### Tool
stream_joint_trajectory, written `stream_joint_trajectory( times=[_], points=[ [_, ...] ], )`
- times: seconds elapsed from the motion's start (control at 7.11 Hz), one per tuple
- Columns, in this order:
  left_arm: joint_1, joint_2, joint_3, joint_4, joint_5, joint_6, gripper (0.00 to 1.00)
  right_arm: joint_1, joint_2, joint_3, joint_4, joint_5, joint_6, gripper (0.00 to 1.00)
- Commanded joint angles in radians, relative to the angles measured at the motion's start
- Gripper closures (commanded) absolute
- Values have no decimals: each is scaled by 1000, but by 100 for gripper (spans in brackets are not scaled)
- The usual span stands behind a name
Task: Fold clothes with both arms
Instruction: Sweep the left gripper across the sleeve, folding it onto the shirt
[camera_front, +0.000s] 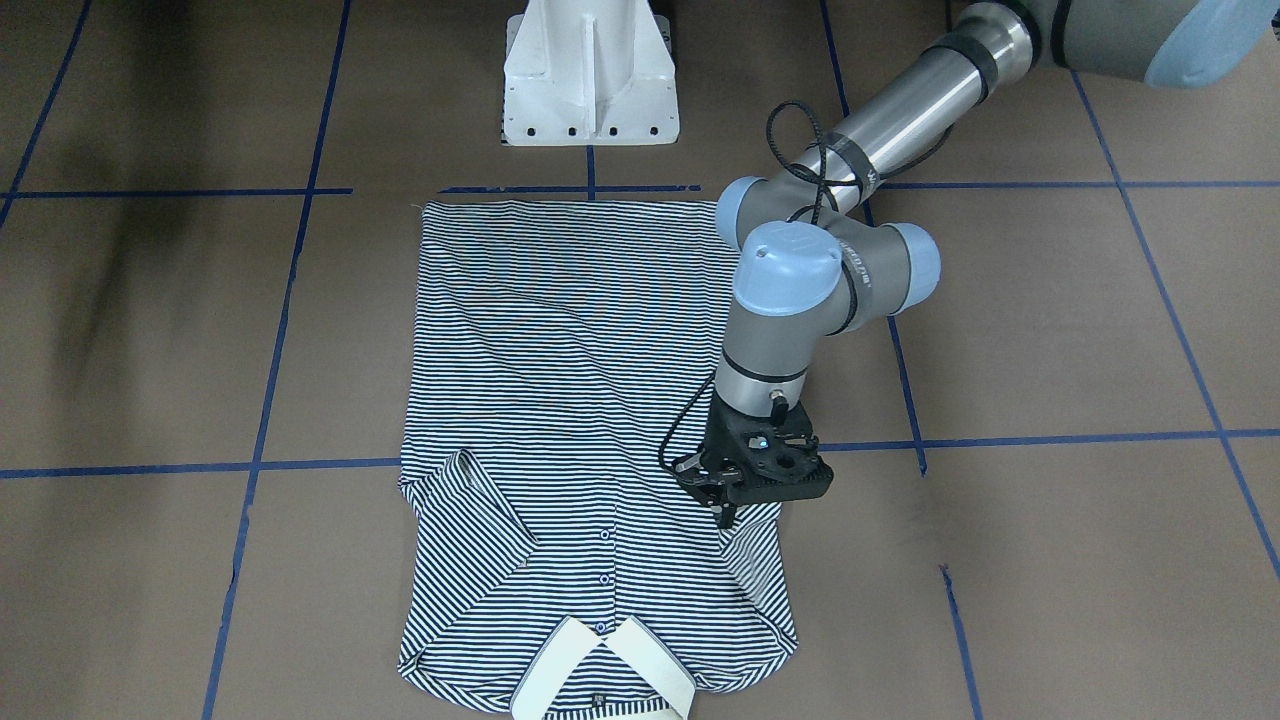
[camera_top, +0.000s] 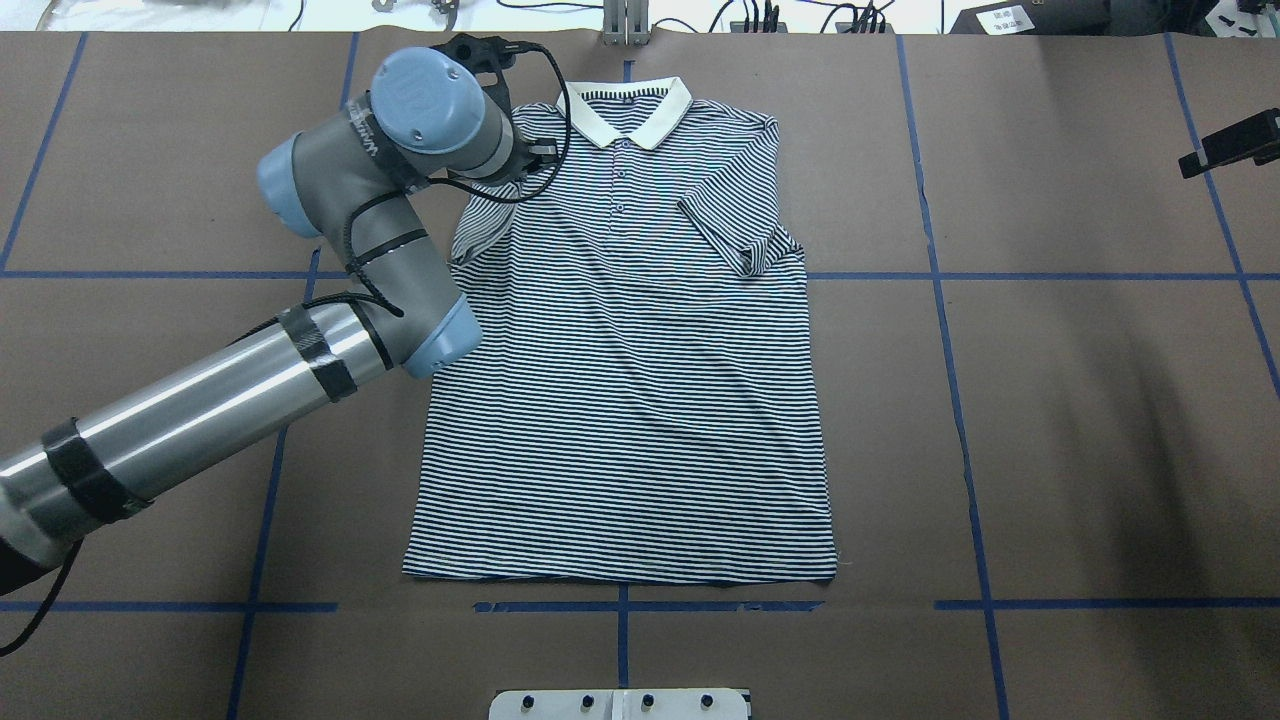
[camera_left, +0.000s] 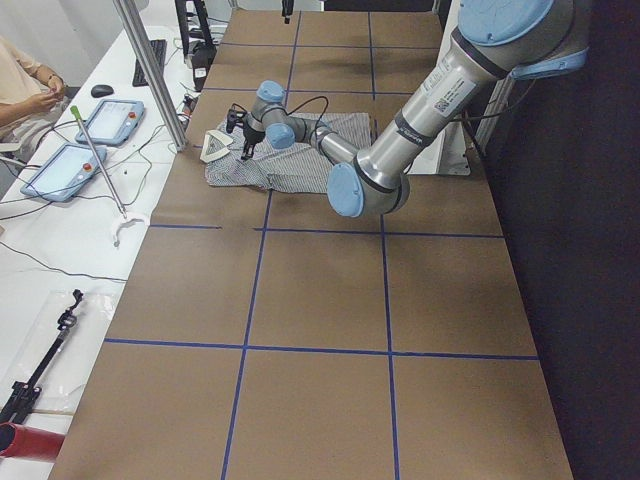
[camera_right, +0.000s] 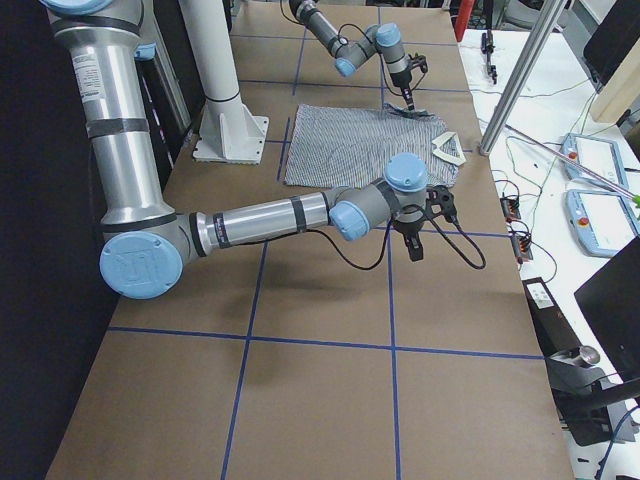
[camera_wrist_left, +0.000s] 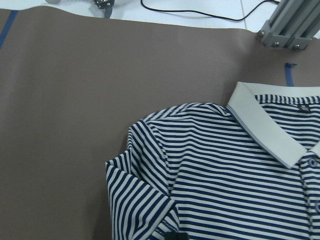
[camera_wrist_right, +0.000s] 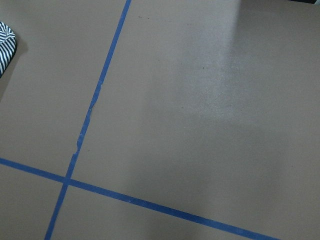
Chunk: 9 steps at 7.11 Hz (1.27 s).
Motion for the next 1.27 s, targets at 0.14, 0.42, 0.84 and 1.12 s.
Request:
stream_joint_trajectory(
  times=[0.14, 0.42, 0.84, 1.12],
  points=[
    [30, -58, 72, -3, 27, 58, 1, -1, 3, 3, 0, 0, 10, 0],
    [31, -47, 1, 3, 13, 89, 0, -5, 4, 37, 0, 3, 50, 0],
    [33, 166, -305, 24, -62, 93, 0, -184, -3, 257, -3, -24, 475, 0],
    [105, 281, -545, 134, -57, 88, 0, -475, -43, 426, -5, -275, 780, 0]
  ],
)
